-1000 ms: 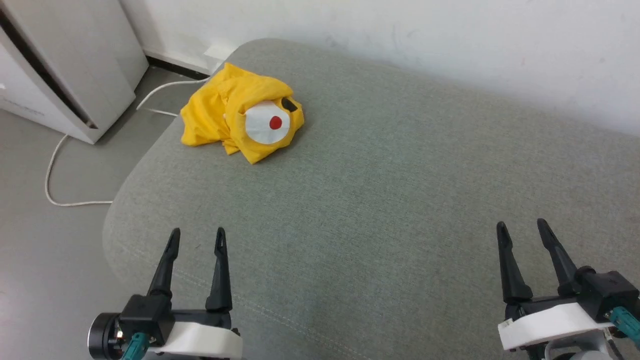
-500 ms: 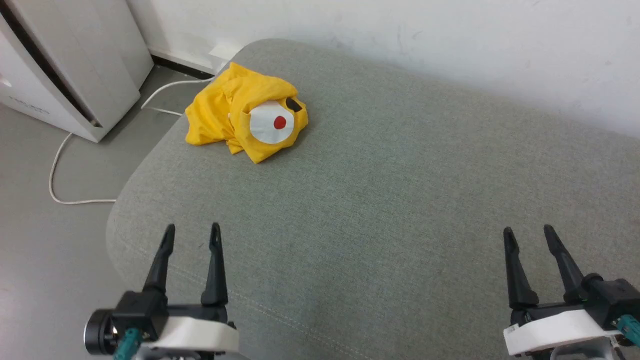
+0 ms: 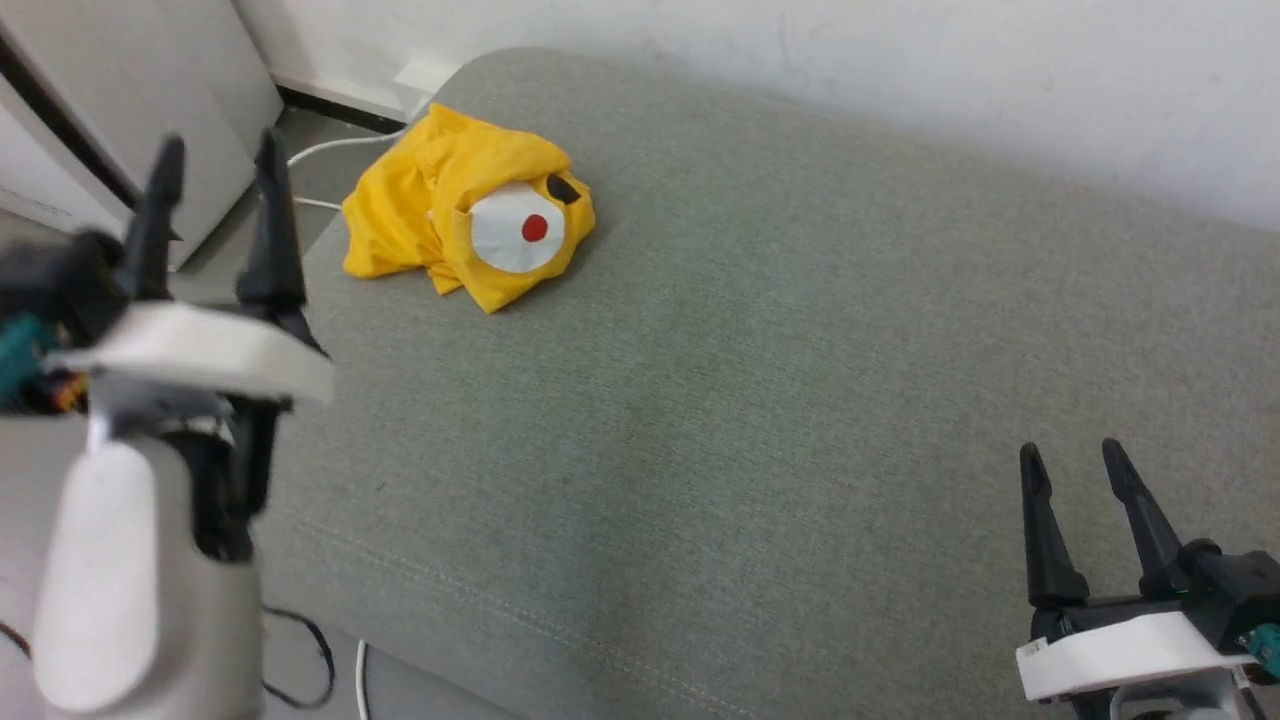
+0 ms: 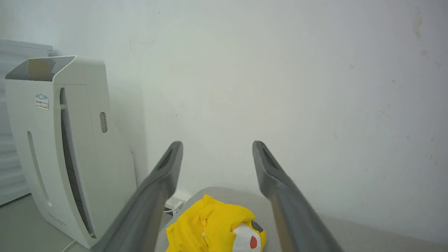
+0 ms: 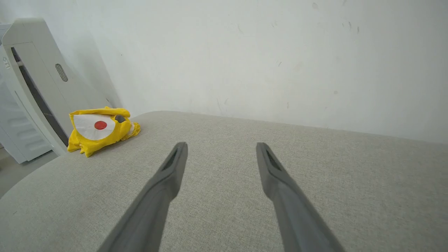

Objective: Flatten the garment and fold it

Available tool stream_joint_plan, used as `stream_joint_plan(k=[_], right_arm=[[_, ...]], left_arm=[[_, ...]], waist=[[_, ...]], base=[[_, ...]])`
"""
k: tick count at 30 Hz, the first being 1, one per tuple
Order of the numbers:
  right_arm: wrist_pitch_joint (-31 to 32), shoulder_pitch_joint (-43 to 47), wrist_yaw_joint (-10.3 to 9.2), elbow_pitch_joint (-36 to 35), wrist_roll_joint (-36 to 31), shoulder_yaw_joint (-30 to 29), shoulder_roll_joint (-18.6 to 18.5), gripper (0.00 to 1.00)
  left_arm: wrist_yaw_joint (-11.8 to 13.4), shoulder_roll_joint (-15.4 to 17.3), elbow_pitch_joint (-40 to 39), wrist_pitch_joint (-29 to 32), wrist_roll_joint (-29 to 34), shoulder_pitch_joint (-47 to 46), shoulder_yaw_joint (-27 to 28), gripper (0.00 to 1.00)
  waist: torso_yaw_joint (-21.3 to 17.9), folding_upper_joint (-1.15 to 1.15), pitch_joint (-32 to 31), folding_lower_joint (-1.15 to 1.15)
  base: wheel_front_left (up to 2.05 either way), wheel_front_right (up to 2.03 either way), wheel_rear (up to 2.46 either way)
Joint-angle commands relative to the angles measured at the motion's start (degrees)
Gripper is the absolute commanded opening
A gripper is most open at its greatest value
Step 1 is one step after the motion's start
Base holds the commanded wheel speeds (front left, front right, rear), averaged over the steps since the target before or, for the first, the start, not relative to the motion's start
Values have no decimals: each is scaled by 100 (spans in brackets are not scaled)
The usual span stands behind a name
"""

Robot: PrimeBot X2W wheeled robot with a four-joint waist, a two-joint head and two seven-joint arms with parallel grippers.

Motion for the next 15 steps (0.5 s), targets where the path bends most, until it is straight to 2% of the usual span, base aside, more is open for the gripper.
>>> stream_joint_plan(k=[1, 4, 15], right_arm=[[-27, -107, -11, -44, -55, -29, 10, 100], [-27, -134, -11, -58, -112, -74, 10, 100], [-27, -355, -11, -246, -404, -255, 10, 100]], left_arm=[[-52, 193, 151, 271, -44, -407, 36, 100], [-73, 247, 319, 546, -235, -811, 111, 100], [-236, 857, 1369, 2197, -855, -2513, 220, 100]], waist=[[-217, 0, 215, 0], [-308, 0, 313, 0], [-755, 0, 1030, 0]], base=[[0, 0, 0], [0, 0, 0], [0, 0, 0]])
